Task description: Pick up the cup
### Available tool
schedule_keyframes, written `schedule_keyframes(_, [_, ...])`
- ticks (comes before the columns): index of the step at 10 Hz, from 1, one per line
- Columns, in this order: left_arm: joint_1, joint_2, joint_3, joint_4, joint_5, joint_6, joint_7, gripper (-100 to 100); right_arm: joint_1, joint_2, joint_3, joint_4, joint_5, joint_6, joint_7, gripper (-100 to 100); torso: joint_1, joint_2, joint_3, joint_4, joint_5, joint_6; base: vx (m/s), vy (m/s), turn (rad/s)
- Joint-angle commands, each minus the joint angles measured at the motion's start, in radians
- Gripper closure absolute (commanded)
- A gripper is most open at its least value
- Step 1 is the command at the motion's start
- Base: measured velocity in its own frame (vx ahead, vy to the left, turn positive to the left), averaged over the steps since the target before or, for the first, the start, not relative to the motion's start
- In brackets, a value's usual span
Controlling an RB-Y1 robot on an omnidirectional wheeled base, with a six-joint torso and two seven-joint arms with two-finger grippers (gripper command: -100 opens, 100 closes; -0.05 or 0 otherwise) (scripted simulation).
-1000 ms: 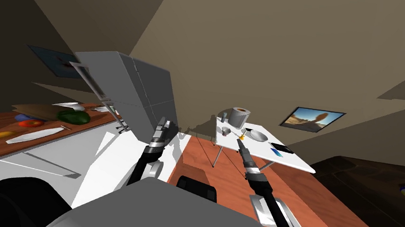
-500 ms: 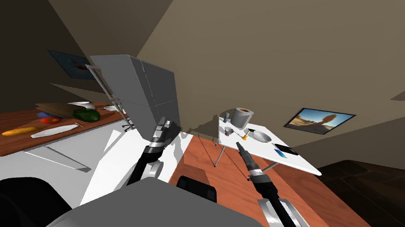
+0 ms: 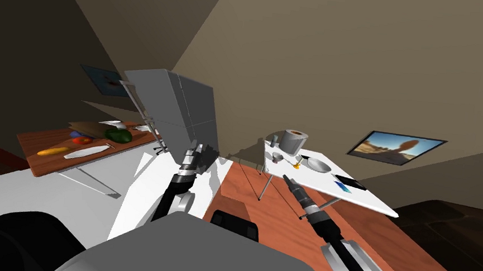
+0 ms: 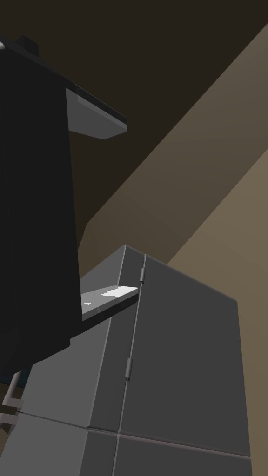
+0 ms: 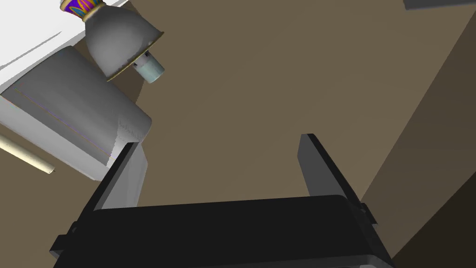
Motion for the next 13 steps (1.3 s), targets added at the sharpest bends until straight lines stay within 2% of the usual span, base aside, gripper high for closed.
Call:
schedule_keyframes(1, [0.000,0.000,0.000,0.000,0.000,0.000,0.000,0,-0.002,-0.047,0.004,0.029,0.014,-0.009,0.009,-100,0.000,0.000,0.000,0.000,0.000,0.000,-0.013,0.054,0.054])
schedule_keyframes(2, [0.000,0.000,0.000,0.000,0.000,0.000,0.000,0,-0.003,-0.078,0.011,0.067,0.039,-0.015,0.019,-100,0.000,0.000,0.000,0.000,0.000,0.000,-0.014,0.065,0.106])
schedule_keyframes(3, [0.000,0.000,0.000,0.000,0.000,0.000,0.000,0,-0.003,-0.105,0.011,0.069,0.039,-0.015,0.019,-100,0.000,0.000,0.000,0.000,0.000,0.000,-0.006,0.056,0.050])
schedule_keyframes(4, [0.000,0.000,0.000,0.000,0.000,0.000,0.000,0,-0.002,-0.135,0.019,0.109,0.065,-0.021,0.030,-100,0.000,0.000,0.000,0.000,0.000,0.000,-0.002,0.068,0.116])
schedule_keyframes(5, [0.000,0.000,0.000,0.000,0.000,0.000,0.000,0,-0.002,-0.164,0.019,0.109,0.065,-0.021,0.030,-100,0.001,-0.001,0.000,0.000,0.000,0.000,-0.001,0.057,0.052])
schedule_keyframes(6, [0.000,0.000,0.000,0.000,0.000,0.000,0.000,0,-0.002,-0.173,0.019,0.109,0.065,-0.021,0.030,-100,0.000,-0.001,0.000,0.000,0.000,0.001,0.005,0.026,-0.015])
schedule_keyframes(7, [0.000,0.000,0.000,0.000,0.000,0.000,0.000,0,0.000,-0.213,0.028,0.149,0.091,-0.029,0.041,-100,-0.002,-0.001,-0.001,0.000,0.000,0.001,0.016,0.049,0.124])
schedule_keyframes(8, [0.000,0.000,0.000,0.000,0.000,0.000,0.000,0,0.000,-0.235,0.028,0.149,0.091,-0.029,0.041,-100,-0.001,-0.002,-0.001,0.000,0.000,0.000,0.014,0.044,0.065])
schedule_keyframes(9, [0.000,0.000,0.000,0.000,0.000,0.000,0.000,0,0.002,-0.268,0.037,0.188,0.116,-0.039,0.052,-100,-0.001,-0.002,-0.001,0.000,0.000,0.000,0.022,0.068,0.131])
schedule_keyframes(10, [0.000,0.000,0.000,0.000,0.000,0.000,0.000,0,0.002,-0.296,0.037,0.188,0.116,-0.039,0.052,-100,0.000,-0.002,-0.001,0.000,0.000,0.000,0.022,0.068,0.048])
schedule_keyframes(11, [0.000,0.000,0.000,0.000,0.000,0.000,0.000,0,0.006,-0.331,0.047,0.226,0.142,-0.049,0.064,-100,0.001,-0.002,-0.001,0.000,0.000,0.000,0.044,0.071,0.113])
schedule_keyframes(12, [0.000,0.000,0.000,0.000,0.000,0.000,0.000,0,0.006,-0.356,0.047,0.226,0.142,-0.049,0.064,-100,0.001,-0.004,-0.002,-0.001,0.000,0.000,0.039,0.057,0.061])
schedule_keyframes(13, [0.000,0.000,0.000,0.000,0.000,0.000,0.000,0,0.010,-0.394,0.057,0.264,0.166,-0.059,0.075,-100,0.000,-0.003,-0.002,-0.001,0.000,0.000,0.031,0.078,0.131])
